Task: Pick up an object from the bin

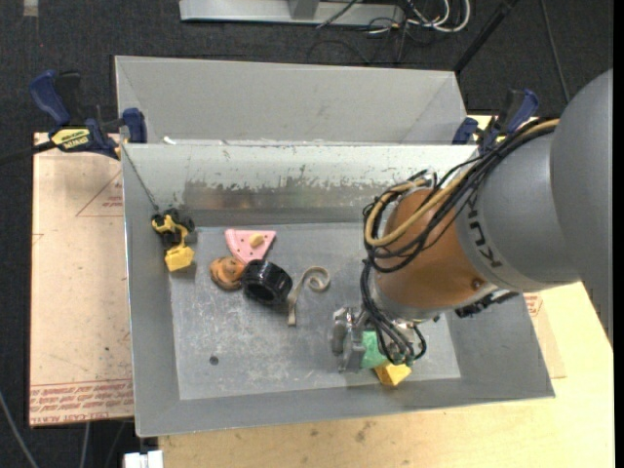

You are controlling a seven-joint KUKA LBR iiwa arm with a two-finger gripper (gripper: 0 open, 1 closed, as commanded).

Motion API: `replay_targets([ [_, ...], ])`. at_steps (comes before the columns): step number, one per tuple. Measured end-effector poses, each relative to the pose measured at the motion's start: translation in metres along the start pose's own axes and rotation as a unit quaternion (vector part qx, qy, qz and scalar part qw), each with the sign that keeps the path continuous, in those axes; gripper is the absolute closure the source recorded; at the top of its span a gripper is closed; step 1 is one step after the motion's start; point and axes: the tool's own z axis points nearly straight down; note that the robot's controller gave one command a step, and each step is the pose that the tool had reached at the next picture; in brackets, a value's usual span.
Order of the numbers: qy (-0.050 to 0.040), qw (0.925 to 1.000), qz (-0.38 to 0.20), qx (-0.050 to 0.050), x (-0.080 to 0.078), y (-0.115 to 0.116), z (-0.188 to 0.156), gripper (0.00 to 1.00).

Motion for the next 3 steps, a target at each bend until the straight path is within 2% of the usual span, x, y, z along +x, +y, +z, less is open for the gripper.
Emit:
replay_targets([
  [1,-0.0018,1.0000,0.000,0.000,-0.0010,0.0002,-0.0005,0.00],
  [3,-0.0019,1.0000,0.000,0.000,-0.0011,0.0002,-0.0006,0.00],
])
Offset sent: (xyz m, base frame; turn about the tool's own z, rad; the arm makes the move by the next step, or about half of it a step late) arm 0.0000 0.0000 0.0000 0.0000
